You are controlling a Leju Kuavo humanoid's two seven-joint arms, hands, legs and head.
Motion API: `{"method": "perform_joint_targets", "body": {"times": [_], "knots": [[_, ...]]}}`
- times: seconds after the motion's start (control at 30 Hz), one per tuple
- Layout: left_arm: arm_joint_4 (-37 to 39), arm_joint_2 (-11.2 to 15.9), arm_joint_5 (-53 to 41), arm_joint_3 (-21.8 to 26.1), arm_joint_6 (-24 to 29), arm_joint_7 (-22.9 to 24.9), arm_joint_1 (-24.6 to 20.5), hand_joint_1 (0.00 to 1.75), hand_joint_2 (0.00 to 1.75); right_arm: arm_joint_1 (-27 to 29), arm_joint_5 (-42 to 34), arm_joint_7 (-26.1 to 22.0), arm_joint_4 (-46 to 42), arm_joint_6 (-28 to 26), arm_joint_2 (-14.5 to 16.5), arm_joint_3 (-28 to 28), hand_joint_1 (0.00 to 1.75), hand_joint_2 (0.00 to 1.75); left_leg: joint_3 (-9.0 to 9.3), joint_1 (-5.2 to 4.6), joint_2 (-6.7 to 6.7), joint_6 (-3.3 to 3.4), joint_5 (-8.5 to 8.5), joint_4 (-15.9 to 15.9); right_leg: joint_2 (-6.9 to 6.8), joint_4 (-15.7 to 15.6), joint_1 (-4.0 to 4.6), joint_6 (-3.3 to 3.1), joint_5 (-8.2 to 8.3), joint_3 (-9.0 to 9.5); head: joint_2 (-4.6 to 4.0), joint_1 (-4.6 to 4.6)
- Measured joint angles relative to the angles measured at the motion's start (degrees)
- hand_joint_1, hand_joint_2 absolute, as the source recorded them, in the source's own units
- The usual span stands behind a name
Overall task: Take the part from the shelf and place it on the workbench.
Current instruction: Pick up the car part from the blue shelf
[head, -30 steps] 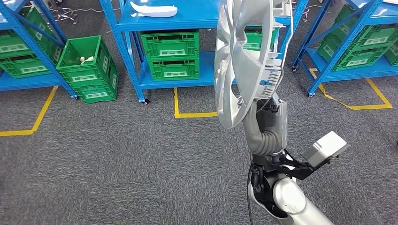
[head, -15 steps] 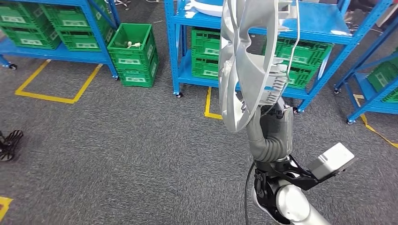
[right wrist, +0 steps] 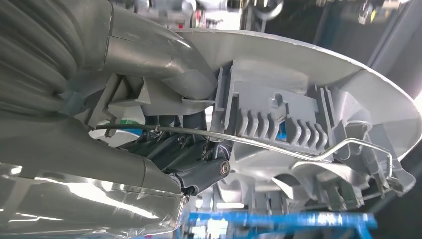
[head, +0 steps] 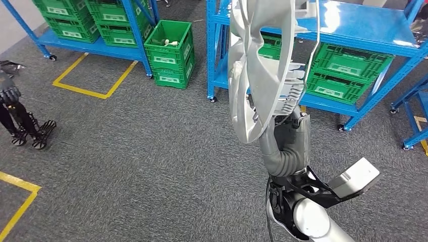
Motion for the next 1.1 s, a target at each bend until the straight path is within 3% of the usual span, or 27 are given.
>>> {"method": "perform_joint_targets", "body": {"times": [0.07, 0.1, 0.13, 0.2, 0.27, 0.33, 0.4, 0.43, 0.47, 0.5, 0.57, 0.63, 0.7, 0.77, 0.83, 0.9, 0.93, 0.97, 1.0, 1.03, 1.07, 1.1], "knots": [[0.0, 0.1, 0.0, 0.0, -0.1, 0.0, -0.1, 0.00, 1.75, -0.1, -0.1, -0.2, -0.2, 0.7, 0.1, 0.0, 1.75, 1.75, 3.25, -0.23, 2.94, 0.31, 1.96, -6.0, -1.09, 0.8, 0.00, 0.91, -0.60, -0.05, 0.00, -0.27], [0.0, 0.1, 0.0, -0.1, -0.1, 0.0, -0.1, 0.00, 1.75, -0.2, 0.0, -0.3, -0.4, 1.0, 0.1, 0.0, 1.75, 1.75, 3.79, -0.45, 3.81, 0.82, 2.07, -7.3, -1.55, 1.0, 0.07, 1.30, -0.80, -0.05, 0.00, -0.36], [0.0, 0.1, 0.0, -0.1, -0.1, 0.1, -0.1, 0.00, 1.75, -0.2, 0.0, -0.4, -0.5, 1.2, 0.2, 0.0, 1.75, 1.75, 3.63, -0.70, 3.86, 1.50, 1.90, -7.2, -1.99, 1.1, 0.14, 1.65, -0.86, -0.02, 0.00, -0.41], [0.0, 0.2, 0.1, -0.1, -0.3, 0.2, 0.0, 0.00, 1.75, -0.3, 0.0, -0.8, -0.7, 1.7, 0.3, 0.1, 1.75, 1.75, 3.28, -0.73, 2.46, 2.55, 2.11, -7.3, -2.56, 1.1, -0.04, 2.29, -1.07, 0.10, 0.00, -0.26], [0.0, 0.3, 0.2, -0.1, -0.6, 0.5, 0.0, 0.00, 1.75, -0.2, 0.0, -1.4, -0.8, 2.2, 0.3, 0.1, 1.75, 1.75, 3.16, -0.59, 0.92, 3.33, 2.45, -7.4, -0.61, 3.4, -0.28, 2.75, -3.22, -0.71, 0.00, 0.16], [-0.1, 0.4, 0.3, -0.1, -0.7, 0.7, -0.1, 0.00, 1.75, 0.1, -0.1, -1.9, -0.8, 2.8, 0.3, 0.2, 1.75, 1.75, 3.03, -0.70, -0.64, 3.89, 2.69, -7.5, 2.25, 10.5, -0.28, 2.76, -7.42, -3.52, 0.00, 1.01], [-0.1, 0.5, 0.3, -0.2, -0.7, 0.7, -0.1, 0.00, 1.75, 0.3, -0.3, -2.1, -0.8, 3.0, 0.3, 0.5, 1.75, 1.75, 2.88, -1.08, -2.37, 4.27, 2.88, -7.5, 3.18, 17.4, -0.10, 2.43, -9.97, -6.49, 0.00, 1.75], [-0.1, 0.6, 0.3, -0.2, -0.7, 0.7, -0.1, 0.00, 1.75, 0.4, -0.3, -2.1, -0.8, 3.1, 0.3, 0.7, 1.75, 1.75, 2.85, -1.31, -3.32, 4.41, 2.98, -7.5, 3.34, 18.1, 0.01, 2.09, -9.54, -6.88, 0.00, 1.98], [-0.1, 0.6, 0.3, -0.3, -0.7, 0.7, 0.0, 0.00, 1.75, 0.4, -0.4, -2.2, -0.8, 3.1, 0.3, 0.9, 1.75, 1.75, 2.85, -1.55, -4.30, 4.51, 3.08, -7.4, 3.57, 16.5, 0.17, 1.62, -7.96, -6.26, 0.00, 2.17], [-0.1, 0.6, 0.3, -0.4, -0.7, 0.7, 0.0, 0.00, 1.75, 0.4, -0.5, -2.2, -0.8, 3.1, 0.3, 1.0, 1.75, 1.75, 2.88, -1.75, -5.23, 4.57, 3.19, -7.5, 4.18, 13.0, 0.37, 1.02, -5.66, -4.81, 0.00, 2.33], [-0.1, 0.7, 0.3, -0.5, -0.7, 0.7, 0.0, 0.00, 1.75, 0.4, -0.5, -2.2, -0.8, 3.1, 0.3, 1.2, 1.75, 1.75, 2.81, -1.92, -6.85, 4.50, 3.47, -7.5, 6.71, 5.6, 0.70, -0.36, -2.11, -1.67, 0.00, 2.27], [-0.1, 0.7, 0.3, -0.5, -0.7, 0.7, -0.1, 0.00, 1.75, 0.3, -0.5, -2.2, -0.8, 3.1, 0.3, 1.2, 1.75, 1.75, 2.32, -1.70, -8.12, 4.05, 3.87, -7.5, 8.10, 2.3, 0.95, -1.22, -1.35, -0.38, 0.00, 2.21], [-0.1, 0.8, 0.4, -0.6, -0.7, 0.7, 0.1, 0.00, 1.75, 0.2, -0.5, -2.2, -0.8, 3.1, 0.4, 1.3, 1.75, 1.75, 1.76, -1.55, -8.77, 3.45, 4.25, -7.5, 6.98, 1.3, 0.97, -1.28, -1.05, -0.11, 0.00, 2.45], [-0.1, 1.0, 0.7, -0.6, -0.6, 0.7, 0.3, 0.00, 1.75, 0.2, -0.6, -2.3, -0.8, 3.3, 0.6, 1.3, 1.75, 1.75, 0.79, -1.75, -5.61, 2.80, 3.14, -6.2, 5.52, -0.1, 0.66, -1.06, -0.35, 0.34, 0.00, 2.20], [-0.1, 1.1, 1.4, -0.6, -0.5, 0.7, 0.2, 0.00, 1.75, 0.3, -0.7, -2.4, -0.8, 3.6, 0.8, 1.3, 1.75, 1.75, -1.86, -1.47, -1.85, 1.83, -0.28, -0.8, 3.91, -0.8, 0.47, -0.97, 0.07, 0.54, 0.01, 1.52], [-0.1, 1.4, 1.9, -0.6, -0.7, 0.8, 0.1, 0.00, 1.75, 0.2, -0.8, -2.8, -0.7, 4.4, 0.9, 1.3, 1.75, 1.75, -4.91, -0.55, -1.45, 0.73, -3.06, 5.9, 2.15, -0.7, 0.30, -0.88, 0.05, 0.46, 0.01, 0.96], [-0.1, 1.6, 2.0, -0.6, -0.9, 0.9, 0.2, 0.00, 1.75, 0.1, -0.9, -3.1, -0.7, 5.0, 0.9, 1.3, 1.75, 1.75, -5.41, -0.12, -1.49, 0.20, -3.08, 7.1, 1.29, -0.6, 0.14, -0.69, -0.06, 0.44, 0.01, 0.81], [-0.1, 1.8, 2.1, -0.6, -1.1, 1.1, 0.2, 0.00, 1.75, -0.1, -1.1, -3.3, -0.6, 5.7, 1.0, 1.4, 1.75, 1.75, -4.76, 0.23, -1.33, -0.30, -2.05, 6.2, 0.50, -0.4, -0.07, -0.41, -0.22, 0.44, 0.01, 0.69], [-0.1, 2.1, 2.2, -0.6, -1.3, 1.3, 0.2, 0.00, 1.75, -0.5, -1.2, -3.4, -0.5, 6.5, 1.2, 1.4, 1.75, 1.75, -2.95, 0.51, -0.56, -0.79, -0.24, 3.1, -0.26, -0.1, -0.33, 0.04, -0.52, 0.44, 0.00, 0.60], [-0.1, 2.3, 2.3, -0.6, -1.5, 1.4, 0.2, 0.00, 1.75, -0.9, -1.3, -3.5, -0.4, 7.3, 1.5, 1.5, 1.75, 1.75, -0.91, 0.57, 1.18, -1.21, 1.15, -0.6, -0.91, 0.4, -0.51, 0.58, -0.90, 0.43, 0.00, 0.43], [-0.1, 2.4, 2.3, -0.6, -1.5, 1.5, 0.1, 0.00, 1.75, -1.3, -1.5, -3.6, -0.3, 8.0, 1.7, 1.7, 1.75, 1.75, 0.81, 0.58, 3.02, -1.23, 2.24, -3.7, -1.47, 1.0, -0.54, 1.15, -1.36, 0.41, 0.00, 0.20], [-0.1, 2.6, 2.3, -0.6, -1.6, 1.6, 0.0, 0.00, 1.75, -1.6, -1.6, -3.8, -0.2, 8.8, 1.9, 1.8, 1.75, 1.75, 1.80, 0.47, 4.43, -0.81, 2.67, -5.6, -1.94, 1.4, -0.46, 1.68, -1.72, 0.43, 0.00, 0.08]]}}
